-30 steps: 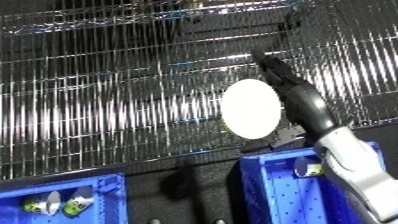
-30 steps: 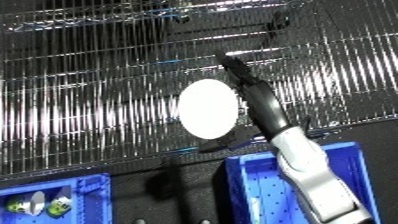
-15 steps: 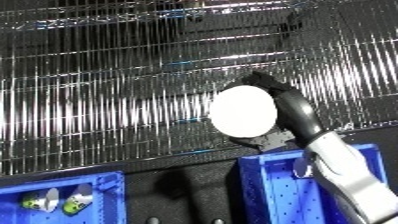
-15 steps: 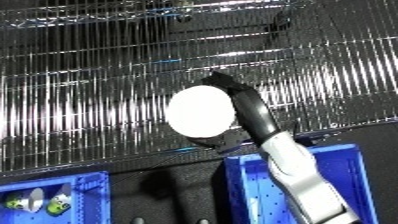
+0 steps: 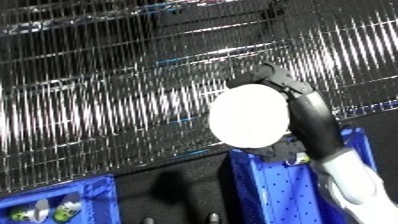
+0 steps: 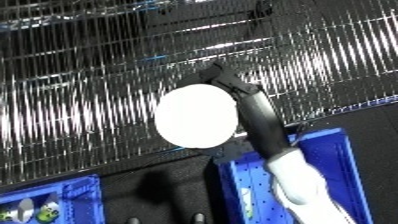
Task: Pick up the object and place it into the box
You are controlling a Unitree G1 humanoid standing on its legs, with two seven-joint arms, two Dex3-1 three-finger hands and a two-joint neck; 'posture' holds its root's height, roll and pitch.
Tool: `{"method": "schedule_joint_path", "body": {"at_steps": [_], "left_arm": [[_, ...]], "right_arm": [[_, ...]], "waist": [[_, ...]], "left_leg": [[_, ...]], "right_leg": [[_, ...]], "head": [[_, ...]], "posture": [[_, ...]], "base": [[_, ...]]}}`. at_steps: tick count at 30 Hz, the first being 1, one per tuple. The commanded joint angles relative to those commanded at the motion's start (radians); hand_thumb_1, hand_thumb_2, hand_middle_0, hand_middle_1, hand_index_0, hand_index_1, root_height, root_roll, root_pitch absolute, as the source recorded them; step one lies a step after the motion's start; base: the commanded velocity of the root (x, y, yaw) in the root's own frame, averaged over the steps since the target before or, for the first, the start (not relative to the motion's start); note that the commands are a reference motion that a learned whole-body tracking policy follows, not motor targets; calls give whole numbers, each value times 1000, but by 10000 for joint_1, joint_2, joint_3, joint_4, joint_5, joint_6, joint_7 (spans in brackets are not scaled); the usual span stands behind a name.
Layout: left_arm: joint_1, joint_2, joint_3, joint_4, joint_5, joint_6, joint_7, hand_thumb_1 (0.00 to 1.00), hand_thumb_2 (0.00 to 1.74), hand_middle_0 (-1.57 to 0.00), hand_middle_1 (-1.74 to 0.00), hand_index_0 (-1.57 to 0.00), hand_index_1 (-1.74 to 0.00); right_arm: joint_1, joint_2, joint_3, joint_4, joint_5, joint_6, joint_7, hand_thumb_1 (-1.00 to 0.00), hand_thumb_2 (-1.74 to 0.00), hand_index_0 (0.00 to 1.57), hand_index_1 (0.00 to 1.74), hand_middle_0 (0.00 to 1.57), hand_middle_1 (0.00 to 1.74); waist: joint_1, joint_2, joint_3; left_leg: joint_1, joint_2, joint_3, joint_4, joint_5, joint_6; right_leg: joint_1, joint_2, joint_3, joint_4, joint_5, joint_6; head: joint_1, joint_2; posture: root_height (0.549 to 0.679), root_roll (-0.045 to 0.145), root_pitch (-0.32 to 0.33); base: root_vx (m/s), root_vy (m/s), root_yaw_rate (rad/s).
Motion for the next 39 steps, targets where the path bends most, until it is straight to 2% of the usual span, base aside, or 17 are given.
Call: {"method": "schedule_joint_path", "body": {"at_steps": [4, 7, 10, 13, 17, 22, 25, 27, 31, 39], "left_arm": [[190, -84, 386, 113, -4, -89, 58, 0, 0, 0, 0, 0, 0], [321, -185, 624, 199, -46, -202, 178, 0, 0, 0, 0, 0, 0], [373, -237, 811, 228, -127, -260, 317, 0, 0, 0, 0, 0, 0], [412, -221, 941, 302, -209, -362, 366, 0, 0, 0, 0, 0, 0], [403, -156, 953, 433, -363, -486, 366, 0, 0, 0, 0, 0, 0], [402, -107, 690, 535, -494, -574, 351, 0, 0, 0, 0, 0, 0], [323, -86, 487, 605, -525, -556, 260, 0, 0, 0, 0, 0, 0], [270, -100, 342, 668, -527, -564, 168, 0, 0, 0, 0, 0, 0], [213, -152, 67, 824, -453, -646, -14, 0, 0, 0, 0, 0, 0], [279, -235, -140, 1235, -517, -777, -445, 0, 0, 0, 0, 0, 0]], "right_arm": [[1416, -196, -1206, -980, -400, -455, -1531, -900, -1566, 1413, 1566, 1413, 1566], [2725, -119, -2195, -1360, -508, -1057, -2527, -900, -1566, 1413, 1566, 1413, 1566], [4007, -19, -2900, -1518, -446, -1525, -2972, -900, -1566, 1413, 1566, 1413, 1566], [4953, -2, -3318, -1220, -29, -1817, -2990, -900, -1566, 1413, 1566, 1413, 1566], [5626, -79, -3368, 66, 499, -1865, -2695, -900, -1566, 1413, 1566, 1413, 1566], [5831, -163, -3183, 2359, 2196, -1599, -1369, -900, -1566, 1413, 1566, 1413, 1566], [5643, -149, -3046, 3867, 3202, -1393, -649, -750, -1305, 1178, 1305, 1178, 1305], [5466, -150, -3000, 4771, 3465, -1191, -323, -650, -1131, 1020, 1131, 1020, 1131], [4869, -199, -2900, 6619, 3737, -649, 235, -450, -783, 706, 783, 706, 783], [4100, -67, -2829, 9231, 3902, -307, 1120, -50, -87, 79, 87, 79, 87]], "waist": [[-409, -150, 0], [-741, -287, 0], [-1063, -423, 0], [-1310, -518, 0], [-1502, -568, 0], [-1504, -495, 0], [-1431, -361, 0], [-1364, -239, 0], [-1208, 24, 0], [-1083, 460, 0]], "left_leg": [[17, 88, 163, 187, -163, 33], [68, 162, 293, 282, -290, 57], [115, 224, 435, 371, -398, 89], [184, 284, 551, 437, -492, 108], [319, 345, 635, 491, -579, 103], [503, 317, 631, 555, -693, 112], [566, 248, 603, 597, -730, 110], [600, 187, 576, 604, -731, 113], [679, 65, 518, 535, -678, 125], [975, -138, 438, 376, -593, 103]], "right_leg": [[5, 95, 174, -15, 34, 15], [31, 194, 313, -51, 54, 31], [55, 299, 438, -126, 101, 39], [109, 382, 541, -211, 131, 35], [242, 447, 613, -276, 120, 1], [441, 456, 609, -314, 74, -110], [505, 430, 595, -289, 43, -180], [532, 407, 584, -281, 35, -210], [571, 355, 558, -288, 40, -238], [748, 250, 548, -319, 13, -251]], "head": [[-291, -154], [-518, -157], [-536, -175], [-276, -301], [519, -574], [1637, -808], [2283, -1000], [2671, -1082], [3453, -1399], [4332, -2110]], "posture": [[650, 58, 175], [650, 54, 175], [651, 51, 175], [651, 48, 174], [652, 47, 166], [653, 52, 151], [653, 56, 143], [653, 60, 139], [654, 65, 134], [654, 78, 116]], "base": [[-11, 33, -225], [-13, 26, -281], [-31, 11, -273], [-43, -11, -237], [-40, -21, -196], [-26, -22, -92], [-26, -26, 10], [-25, -22, 39], [-31, -20, 61], [-7, 1, 46]]}}
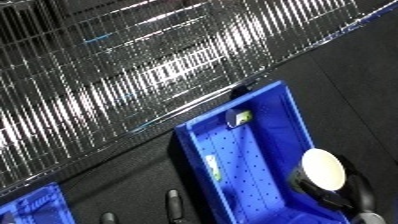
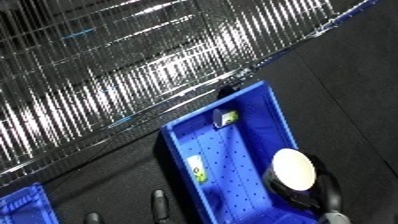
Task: Pick up the object and place it into the box
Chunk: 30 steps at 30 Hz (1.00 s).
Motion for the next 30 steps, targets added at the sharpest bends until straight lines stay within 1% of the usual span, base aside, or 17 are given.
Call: {"method": "schedule_joint_path", "body": {"at_steps": [1, 5, 7, 11, 13, 16, 19, 22, 24, 27, 30], "left_arm": [[-1, -17, -6, 54, 6, -23, -48, 0, 0, 0, 0, 0, 0], [-26, -77, -23, 174, -13, -122, -174, 0, 0, 0, 0, 0, 0], [-48, -97, -25, 185, -29, -145, -210, 0, 0, 0, 0, 0, 0], [-73, -100, -8, 154, -57, -109, -247, 0, 0, 0, 0, 0, 0], [-91, -83, 8, 127, -72, -68, -254, 0, 0, 0, 0, 0, 0], [-140, -40, 75, 110, -66, 16, -265, 0, 0, 0, 0, 0, 0], [-217, 36, 211, 113, -19, 160, -271, 0, 0, 0, 0, 0, 0], [-342, 151, 375, 150, 38, 330, -276, 0, 0, 0, 0, 0, 0], [-419, 215, 492, 215, 115, 402, -276, 0, 0, 0, 0, 0, 0], [-503, 276, 636, 321, 319, 451, -224, 0, 0, 0, 0, 0, 0], [-682, 304, 704, 450, 496, 512, -129, 0, 0, 0, 0, 0, 0]], "right_arm": [[-29, 38, 9, 177, -30, 13, 47, 0, 0, 0, 0, 0, 0], [-62, 126, 8, 582, -143, -29, 214, 0, 0, 0, 0, 0, 0], [-50, 169, 33, 641, -331, -83, 253, 0, 0, 0, 0, 0, 0], [11, 318, 209, 549, -1063, -99, 161, 0, 0, 0, 0, 0, 0], [-9, 401, 394, 447, -1462, -80, 275, 0, 0, 0, 0, 0, 0], [-123, 494, 732, 241, -1803, -5, 866, 0, 0, 0, 0, 0, 0], [-210, 593, 1125, -114, -1915, 214, 1612, 0, 0, 0, 0, 0, 0], [-274, 743, 1538, -481, -1755, 582, 2465, 0, 0, 0, 0, 0, 0], [-309, 885, 1773, -660, -1611, 826, 2913, 0, 0, 0, 0, 0, 0], [-373, 1151, 2080, -887, -1631, 1139, 3156, 0, 0, 0, 0, 0, 0], [-589, 1344, 2435, -986, -2016, 1408, 3155, 0, 0, 0, 0, 0, 0]], "waist": [[8, 32, 0], [33, 105, 0], [38, 114, 0], [56, 75, 0], [88, 31, 0], [166, -53, 0], [253, -179, 0], [345, -354, 0], [422, -487, -11], [569, -689, -61], [729, -841, -146]], "left_leg": [[45, -16, -2, -9, 3, -1], [186, -67, 0, -37, 10, -1], [226, -80, -5, -47, 17, -10], [351, -81, -53, -142, 75, -29], [450, -72, -86, -253, 128, -41], [552, -72, -149, -370, 186, -64], [603, -74, -226, -399, 208, -75], [658, -59, -304, -430, 240, -80], [700, -41, -365, -458, 267, -87], [762, 6, -451, -511, 316, -89], [805, 56, -523, -612, 412, -105]], "right_leg": [[34, -7, -3, -1, -5, -4], [129, -7, -27, 37, -40, -15], [158, 1, -40, 62, -56, -13], [276, 36, -53, 29, -59, -5], [377, 59, -66, -60, -42, 2], [506, 97, -96, -158, -40, 6], [604, 132, -130, -158, -79, -1], [721, 167, -167, -158, -119, -3], [819, 190, -202, -175, -140, -2], [974, 209, -278, -230, -164, 9], [1098, 218, -373, -305, -186, 24]], "head": [[50, -118], [78, -333], [49, -460], [-221, -665], [-441, -764], [-973, -907], [-1553, -1014], [-2118, -1295], [-2525, -1430], [-3314, -1467], [-4239, -1537]], "posture": [[655, 79, 113], [655, 83, 103], [655, 84, 99], [655, 84, 91], [656, 84, 88], [657, 83, 83], [657, 82, 78], [658, 79, 72], [658, 76, 68], [659, 72, 64], [660, 68, 64]], "base": [[4, 1, 31], [0, -2, 30], [-3, -3, 39], [7, -3, 46], [8, -1, 58], [-4, -3, 70], [-10, -14, 85], [-9, -28, 108], [0, -45, 119], [4, -61, 137], [1, -46, 154]]}}
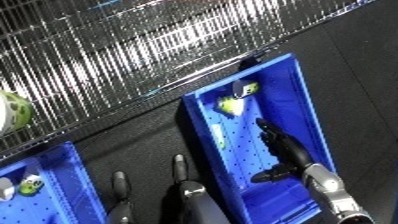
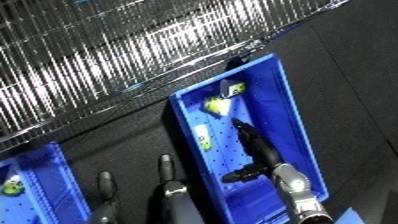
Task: Pick up the object and place it into the box
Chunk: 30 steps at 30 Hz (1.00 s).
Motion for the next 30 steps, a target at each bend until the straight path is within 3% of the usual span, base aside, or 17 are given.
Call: {"method": "schedule_joint_path", "body": {"at_steps": [5, 11, 16, 19, 22, 26, 30], "left_arm": [[-298, 16, 137, 259, 107, -70, 19, 0, 0, 0, 0, 0, 0], [-626, 49, 154, 355, 295, -41, -59, 0, 0, 0, 0, 0, 0], [-634, 97, 85, 342, 413, -212, -40, 0, 0, 0, 0, 0, 0], [-596, 193, 121, 272, 296, -397, -5, 0, 0, 0, 0, 0, 0], [-581, 320, 217, 175, 80, -639, 4, 0, 0, 0, 0, 0, 0], [-525, 423, 360, -79, -201, -915, -37, 0, 0, 0, 0, 0, 0], [-487, 472, 374, -434, -363, -1104, -91, 0, 0, 0, 0, 0, 0]], "right_arm": [[-322, 177, 415, -35, -310, 601, 239, 0, 0, 0, 0, 0, 0], [-307, 548, 426, 361, 219, 936, -128, 0, 0, 0, 0, 0, 0], [-15, 831, 406, 501, 438, 844, -372, 0, 0, 0, 0, 0, 0], [205, 969, 434, 534, 553, 799, -447, 0, 0, 0, 0, 0, 0], [346, 1036, 477, 649, 614, 744, -399, 0, 0, 0, 0, 0, 0], [435, 1157, 540, 858, 702, 664, -350, 0, 0, 0, 0, 0, 0], [389, 1223, 597, 1077, 719, 646, -345, 0, 0, 0, 0, 0, 0]], "waist": [[240, -128, -144], [564, -195, -250], [771, -238, -253], [849, -252, -201], [929, -279, -153], [1060, -335, -93], [1189, -410, -21]], "left_leg": [[9, 61, -170, -180, 189, -46], [-15, 53, -415, -354, 390, -39], [-148, -11, -597, -121, 323, -10], [-276, -55, -646, 126, 226, 47], [-432, -81, -644, 354, 139, 100], [-619, -73, -686, 559, 85, 131], [-752, -29, -740, 652, 85, 118]], "right_leg": [[112, 4, -144, 62, -122, 19], [194, -63, -358, 121, -187, 79], [253, -165, -491, 37, -139, 109], [224, -204, -537, 126, -167, 92], [155, -233, -591, 295, -222, 70], [56, -267, -676, 555, -311, 50], [-26, -297, -778, 717, -350, 53]], "head": [[-1595, 104], [-3322, 579], [-4914, 1579], [-5810, 2350], [-6370, 2781], [-6746, 3018], [-6749, 2943]], "posture": [[659, 60, 61], [659, 55, 60], [660, 56, 57], [659, 56, 55], [658, 53, 54], [656, 49, 53], [654, 45, 54]], "base": [[18, -30, 173], [28, -70, 343], [32, -64, 257], [17, -29, 94], [1, -29, 52], [5, -30, 55], [-2, -21, 56]]}}
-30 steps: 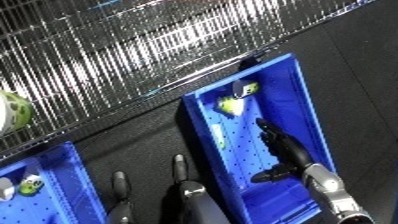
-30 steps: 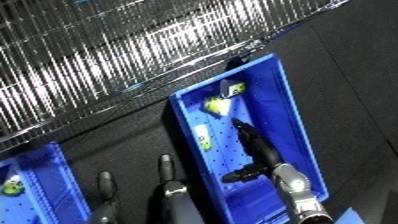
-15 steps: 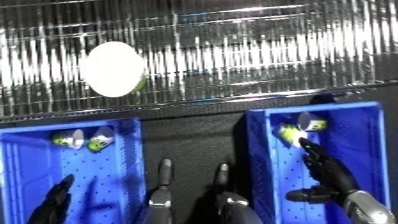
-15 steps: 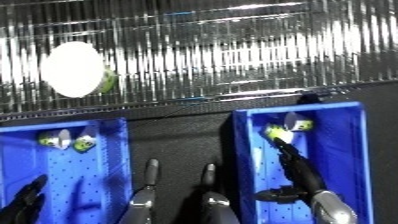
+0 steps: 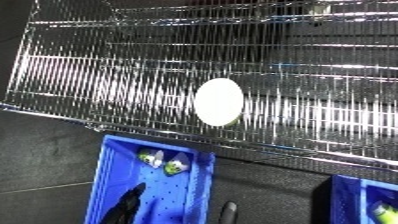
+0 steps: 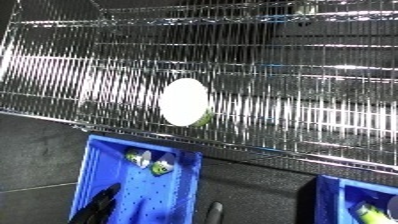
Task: Pick up the object and place it into the box
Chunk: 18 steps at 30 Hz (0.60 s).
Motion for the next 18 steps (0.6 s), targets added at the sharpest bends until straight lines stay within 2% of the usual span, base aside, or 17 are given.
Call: {"method": "schedule_joint_path", "body": {"at_steps": [7, 13, 18], "left_arm": [[51, 146, -47, -1189, -350, -682, -404, 0, 0, 0, 0, 0, 0], [358, 646, -379, -4199, -1273, -1309, -655, 0, 0, 0, 0, 0, 0], [436, 1236, -397, -6962, -1642, -1462, -399, 0, 0, 0, 0, 0, 0]], "right_arm": [[-22, 8, -30, 283, 158, -64, -5, 0, 0, 0, 0, 0, 0], [358, -118, -119, 195, 584, -127, -54, 0, 0, 0, 0, 0, 0], [578, -206, -299, 300, 1013, -160, 21, 0, 0, 0, 0, 0, 0]], "waist": [[226, -88, 154], [503, -60, 167], [772, -63, 167]], "left_leg": [[-168, 16, -133, 80, -14, -35], [-313, -94, -293, 70, -76, -9], [-428, -208, -428, 57, -105, -10]], "right_leg": [[-108, -83, -139, 223, -52, 16], [-179, -176, -291, 262, -38, 36], [-195, -292, -486, 270, 3, 65]], "head": [[349, -244], [1125, -570], [1761, -699]], "posture": [[653, 42, 55], [653, 40, 65], [654, 40, 71]], "base": [[3, -11, 84], [13, -14, 147], [14, -43, 188]]}}
